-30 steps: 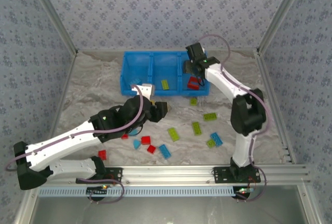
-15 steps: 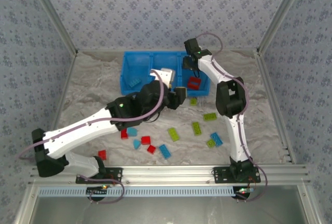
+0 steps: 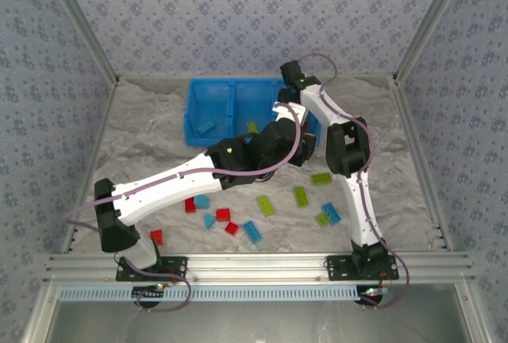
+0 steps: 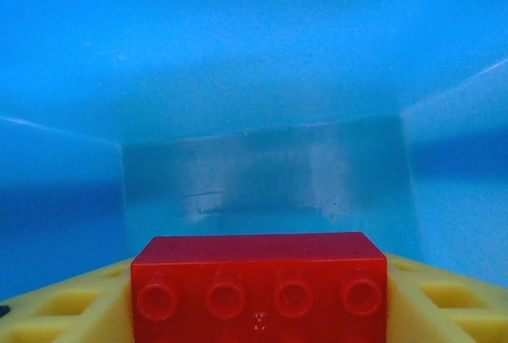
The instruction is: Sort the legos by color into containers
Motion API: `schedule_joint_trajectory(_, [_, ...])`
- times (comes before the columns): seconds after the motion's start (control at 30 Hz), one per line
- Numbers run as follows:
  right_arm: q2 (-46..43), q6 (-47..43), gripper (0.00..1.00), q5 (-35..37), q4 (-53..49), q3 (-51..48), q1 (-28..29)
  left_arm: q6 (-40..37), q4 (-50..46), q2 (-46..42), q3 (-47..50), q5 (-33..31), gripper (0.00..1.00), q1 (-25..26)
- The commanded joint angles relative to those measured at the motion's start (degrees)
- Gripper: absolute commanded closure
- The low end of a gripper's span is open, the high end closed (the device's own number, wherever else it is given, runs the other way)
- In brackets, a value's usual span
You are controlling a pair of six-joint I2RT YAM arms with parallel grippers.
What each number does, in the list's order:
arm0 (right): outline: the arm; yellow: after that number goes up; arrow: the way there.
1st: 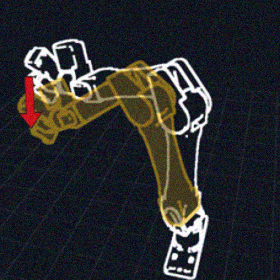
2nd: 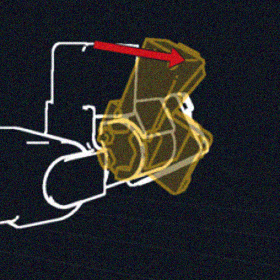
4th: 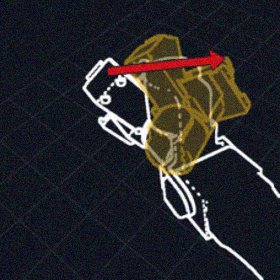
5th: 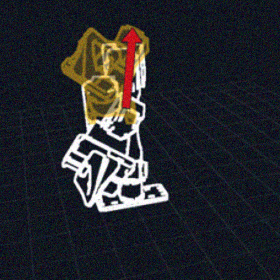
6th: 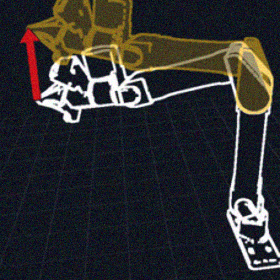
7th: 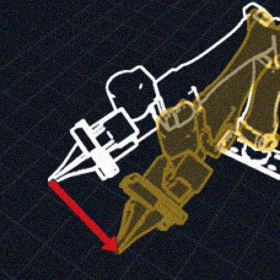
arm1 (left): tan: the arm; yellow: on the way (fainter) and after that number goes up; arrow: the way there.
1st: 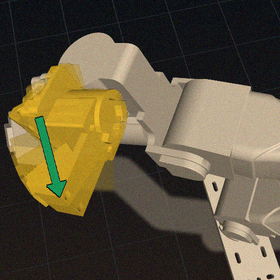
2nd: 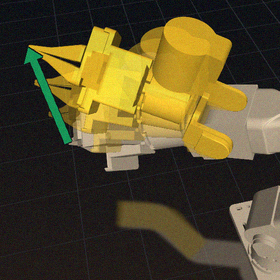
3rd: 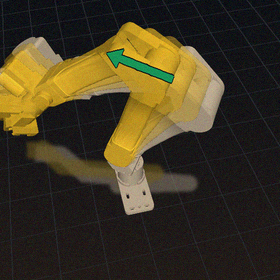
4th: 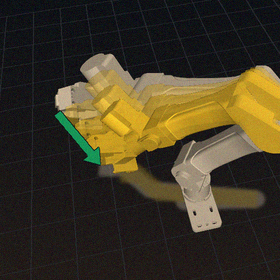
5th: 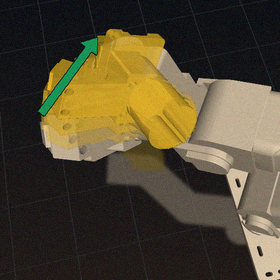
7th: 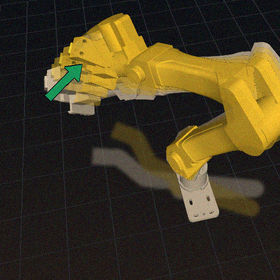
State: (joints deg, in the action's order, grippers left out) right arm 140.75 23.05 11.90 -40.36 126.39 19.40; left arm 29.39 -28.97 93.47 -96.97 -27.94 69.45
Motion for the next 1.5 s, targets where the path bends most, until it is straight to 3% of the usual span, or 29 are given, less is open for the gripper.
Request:
schedule_joint_trajectory(0.0, [0.7, -0.2, 0.27, -1.0, -3.2, 1.9, -0.5, -0.7, -1.8, -0.1, -2.2, -1.2, 0.42, 0.3])
schedule_joint_trajectory(0.23, [-5.0, -1.3, 0.20, -0.7, -2.3, 0.4, -0.4, 1.3, -3.1, -1.7, -0.2, -2.5, 0.42, 0.3])
schedule_joint_trajectory(0.33, [-8.5, -1.5, 0.29, -0.7, -1.9, -0.6, -0.4, 2.5, -4.0, -2.5, 0.8, -3.0, 0.42, 0.3])
schedule_joint_trajectory(0.6, [-21.3, -2.0, 0.42, 0.1, 0.2, -7.9, 0.1, 5.2, -4.6, -5.3, 4.0, -2.2, 0.42, 0.6])
schedule_joint_trajectory(0.77, [-33.9, -2.4, 0.46, 0.8, 3.8, -19.1, 0.2, 11.4, -9.0, -5.3, 7.0, -0.1, 0.43, 0.6])
schedule_joint_trajectory(0.97, [-54.3, -3.8, 0.48, -2.0, 7.6, -37.1, 1.7, 23.9, -16.1, -4.9, 11.8, 2.7, 0.43, 0.7])
schedule_joint_trajectory(1.3, [-85.0, -3.6, 0.45, -11.9, -0.4, -57.4, 8.6, 39.3, -13.2, -4.0, 22.8, 9.0, 0.44, 0.4])
schedule_joint_trajectory(1.47, [-93.4, -2.7, 0.43, -16.4, -3.0, -64.6, 14.7, 46.2, -10.4, 2.5, 25.8, 19.2, 0.40, -3.1])
